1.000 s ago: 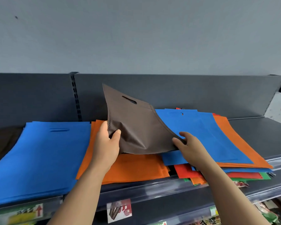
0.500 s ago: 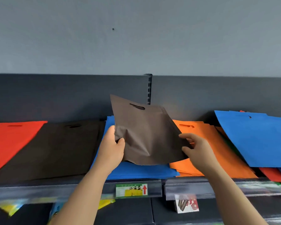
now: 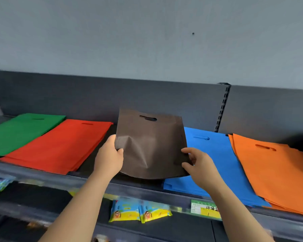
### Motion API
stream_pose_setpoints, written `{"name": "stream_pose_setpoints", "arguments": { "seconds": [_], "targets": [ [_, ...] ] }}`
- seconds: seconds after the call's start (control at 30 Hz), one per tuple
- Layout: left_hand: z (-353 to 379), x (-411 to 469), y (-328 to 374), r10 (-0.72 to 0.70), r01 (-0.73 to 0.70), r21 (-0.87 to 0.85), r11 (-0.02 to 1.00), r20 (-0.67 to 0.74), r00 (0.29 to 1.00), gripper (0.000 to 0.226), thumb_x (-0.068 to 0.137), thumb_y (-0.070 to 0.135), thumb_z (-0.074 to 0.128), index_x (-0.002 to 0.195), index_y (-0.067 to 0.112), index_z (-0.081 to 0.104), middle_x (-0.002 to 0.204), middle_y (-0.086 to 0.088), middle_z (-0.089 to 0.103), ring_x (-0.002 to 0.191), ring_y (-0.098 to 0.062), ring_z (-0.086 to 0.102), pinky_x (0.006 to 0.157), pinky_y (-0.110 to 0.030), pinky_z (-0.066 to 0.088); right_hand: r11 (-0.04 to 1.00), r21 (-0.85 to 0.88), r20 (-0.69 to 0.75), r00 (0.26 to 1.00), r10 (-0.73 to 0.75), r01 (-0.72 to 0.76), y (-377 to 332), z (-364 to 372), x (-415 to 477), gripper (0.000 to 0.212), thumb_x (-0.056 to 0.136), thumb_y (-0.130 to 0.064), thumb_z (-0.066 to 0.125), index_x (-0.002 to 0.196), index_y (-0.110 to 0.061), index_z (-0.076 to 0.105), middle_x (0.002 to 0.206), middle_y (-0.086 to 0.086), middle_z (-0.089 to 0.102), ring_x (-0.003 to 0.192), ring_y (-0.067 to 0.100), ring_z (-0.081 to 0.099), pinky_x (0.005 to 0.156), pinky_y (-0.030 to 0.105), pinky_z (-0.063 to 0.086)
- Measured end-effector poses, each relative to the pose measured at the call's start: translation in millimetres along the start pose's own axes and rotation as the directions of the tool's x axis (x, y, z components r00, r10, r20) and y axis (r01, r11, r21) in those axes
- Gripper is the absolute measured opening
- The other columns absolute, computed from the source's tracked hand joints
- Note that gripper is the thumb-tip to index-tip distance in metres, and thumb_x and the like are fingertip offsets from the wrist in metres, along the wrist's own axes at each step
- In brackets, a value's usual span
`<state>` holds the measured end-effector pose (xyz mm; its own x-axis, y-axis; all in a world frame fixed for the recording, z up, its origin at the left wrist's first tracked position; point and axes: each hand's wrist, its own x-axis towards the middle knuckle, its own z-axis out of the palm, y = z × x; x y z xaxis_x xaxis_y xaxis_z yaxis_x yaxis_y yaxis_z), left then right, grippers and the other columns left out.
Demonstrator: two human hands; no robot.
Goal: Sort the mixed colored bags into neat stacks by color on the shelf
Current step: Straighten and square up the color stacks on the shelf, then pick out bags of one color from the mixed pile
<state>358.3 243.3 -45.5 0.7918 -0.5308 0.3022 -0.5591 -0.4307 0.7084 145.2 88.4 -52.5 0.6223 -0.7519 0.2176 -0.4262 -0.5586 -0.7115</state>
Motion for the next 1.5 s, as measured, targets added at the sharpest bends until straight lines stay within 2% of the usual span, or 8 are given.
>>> {"name": "stream_pose_setpoints", "arguments": {
  "seconds": [0.1, 0.23, 0.33, 0.43, 0.57, 1.07, 1.37, 1.5],
  "targets": [
    [-14, 13, -24, -0.035, 0.037, 0.137, 0.990, -0.010, 0.999, 0.045, 0.091, 0.010, 0.053, 0.135, 0.020, 0.044, 0.120, -0.006, 0.062, 0.108, -0.033, 0.057, 0.084, -0.038, 0.046, 0.998, -0.053, 0.039, 0.999, -0.020, 0.022, -15, 25, 5, 0.042, 0.090, -0.013, 0.057, 0.130, -0.021, 0.051, 0.069, -0.005, 0.046, 0.061, 0.009, 0.045, 0.055, 0.017, 0.039],
    [-18, 28, -41, -0.079, 0.069, 0.294, 0.953, 0.023, 0.997, 0.056, 0.095, 0.011, 0.049, 0.147, 0.015, 0.029, 0.137, -0.010, 0.052, 0.122, -0.033, 0.049, 0.092, -0.038, 0.041, 0.983, -0.181, 0.086, 0.996, -0.016, 0.031, -26, 48, 6, 0.047, 0.093, -0.021, 0.055, 0.139, -0.018, 0.042, 0.069, -0.007, 0.049, 0.069, 0.010, 0.052, 0.070, 0.024, 0.047],
    [-16, 34, -49, -0.097, 0.073, 0.370, 0.926, 0.047, 0.994, 0.055, 0.096, 0.011, 0.047, 0.148, 0.013, 0.028, 0.138, -0.010, 0.049, 0.124, -0.032, 0.048, 0.094, -0.039, 0.040, 0.925, -0.376, 0.122, 0.992, -0.008, 0.054, -31, 57, 5, 0.048, 0.095, -0.030, 0.049, 0.141, -0.017, 0.039, 0.096, -0.001, 0.061, 0.096, 0.018, 0.058, 0.094, 0.034, 0.043],
    [-11, 35, -55, -0.092, 0.051, 0.474, 0.879, 0.064, 0.994, 0.051, 0.093, 0.010, 0.050, 0.142, 0.011, 0.036, 0.132, -0.012, 0.049, 0.117, -0.034, 0.048, 0.093, -0.040, 0.040, 0.857, -0.511, 0.121, 0.993, -0.001, 0.063, -31, 59, 5, 0.042, 0.096, -0.035, 0.046, 0.134, -0.017, 0.047, 0.116, 0.003, 0.056, 0.109, 0.022, 0.052, 0.096, 0.033, 0.039],
    [-2, 27, -49, 0.031, -0.069, 0.556, 0.828, 0.076, 0.997, 0.037, 0.093, 0.020, 0.053, 0.130, 0.014, 0.051, 0.133, -0.005, 0.050, 0.114, -0.031, 0.047, 0.090, -0.038, 0.039, 0.862, -0.504, 0.055, 0.998, -0.030, 0.053, -24, 53, 4, 0.040, 0.097, -0.036, 0.044, 0.133, -0.018, 0.050, 0.127, 0.001, 0.052, 0.117, 0.021, 0.047, 0.098, 0.031, 0.038],
    [85, -50, 89, 0.438, -0.492, 0.169, 0.854, 0.277, 0.855, 0.041, 0.098, 0.037, 0.042, 0.137, 0.025, 0.047, 0.135, 0.011, 0.052, 0.120, -0.011, 0.047, 0.100, -0.027, 0.036, 0.855, -0.499, -0.205, 0.978, 0.043, -0.142, 43, -50, -32, 0.045, 0.095, -0.034, 0.049, 0.137, -0.017, 0.047, 0.138, -0.002, 0.051, 0.124, 0.018, 0.049, 0.103, 0.030, 0.036],
    [179, -99, 183, 0.536, -0.579, 0.001, 0.815, 0.380, 0.754, 0.040, 0.098, 0.039, 0.043, 0.135, 0.025, 0.049, 0.127, 0.011, 0.056, 0.119, -0.010, 0.047, 0.099, -0.024, 0.037, 0.764, -0.526, -0.384, 0.906, 0.178, -0.373, 142, -168, -71, 0.044, 0.094, -0.035, 0.050, 0.134, -0.015, 0.051, 0.135, 0.000, 0.054, 0.122, 0.022, 0.051, 0.103, 0.033, 0.037],
    [232, -129, 242, 0.546, -0.556, -0.111, 0.824, 0.419, 0.726, 0.037, 0.096, 0.037, 0.047, 0.130, 0.024, 0.054, 0.125, 0.009, 0.057, 0.116, -0.009, 0.050, 0.095, -0.023, 0.041, 0.694, -0.540, -0.423, 0.866, 0.265, -0.476, 195, -235, -88, 0.034, 0.093, -0.032, 0.048, 0.116, -0.008, 0.059, 0.117, 0.005, 0.062, 0.106, 0.026, 0.055, 0.093, 0.033, 0.041]
  ]
}}
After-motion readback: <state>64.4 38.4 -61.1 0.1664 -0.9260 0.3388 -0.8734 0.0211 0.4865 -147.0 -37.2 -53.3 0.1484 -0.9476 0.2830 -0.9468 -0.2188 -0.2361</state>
